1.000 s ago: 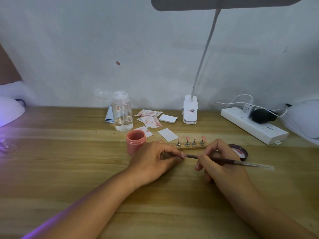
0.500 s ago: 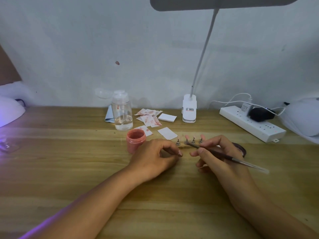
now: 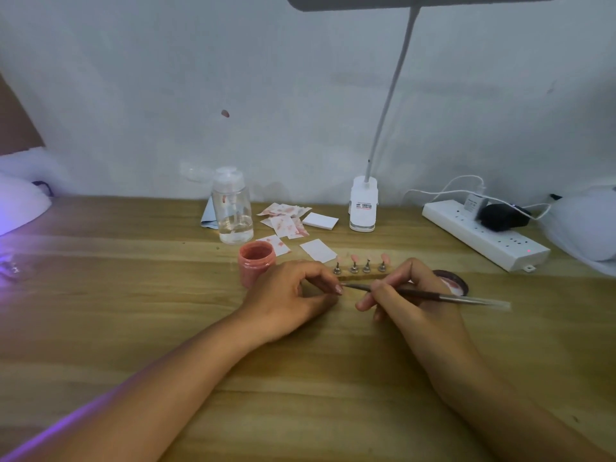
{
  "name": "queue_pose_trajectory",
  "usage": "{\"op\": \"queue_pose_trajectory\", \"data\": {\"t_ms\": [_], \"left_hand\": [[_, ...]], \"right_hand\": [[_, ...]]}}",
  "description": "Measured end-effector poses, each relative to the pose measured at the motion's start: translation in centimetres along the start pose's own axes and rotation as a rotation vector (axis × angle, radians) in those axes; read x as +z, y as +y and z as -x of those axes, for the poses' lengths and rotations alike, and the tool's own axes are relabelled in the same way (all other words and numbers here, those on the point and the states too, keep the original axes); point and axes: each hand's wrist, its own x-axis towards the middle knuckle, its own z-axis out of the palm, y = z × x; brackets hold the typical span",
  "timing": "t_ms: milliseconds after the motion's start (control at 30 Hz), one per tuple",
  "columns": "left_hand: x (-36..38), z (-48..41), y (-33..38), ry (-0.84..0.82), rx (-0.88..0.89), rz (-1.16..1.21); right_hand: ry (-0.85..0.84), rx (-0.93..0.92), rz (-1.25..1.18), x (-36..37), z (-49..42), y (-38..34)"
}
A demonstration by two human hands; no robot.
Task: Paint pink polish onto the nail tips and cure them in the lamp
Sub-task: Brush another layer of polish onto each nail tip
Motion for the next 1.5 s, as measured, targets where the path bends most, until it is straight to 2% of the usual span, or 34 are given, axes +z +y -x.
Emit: {"op": "queue_pose_trajectory", "data": {"t_ms": [567, 700, 833, 1067, 1500], "left_hand": [[0.21, 0.0, 0.01, 0.0, -0.014, -0.001], [0.27, 0.0, -0.09, 0.005, -0.007, -0.013], [0.31, 0.09, -0.06, 0.01, 0.003, -0.028], [0.41, 0.07, 0.0, 0.043, 0.029, -0.065], [0.48, 0.11, 0.11, 0.049, 0.017, -0.082]], "right_hand": [[0.056, 0.054, 0.078, 0.21, 0.16, -0.29], [0.011, 0.054, 0.13, 0.29, 0.3, -0.28], [0.071, 0.043, 0.086, -0.14, 0.14, -0.02], [-0.032, 0.016, 0.086, -0.1, 0.19, -0.11], [-0.028, -0.005, 0.105, 0.17, 0.5, -0.38]]}}
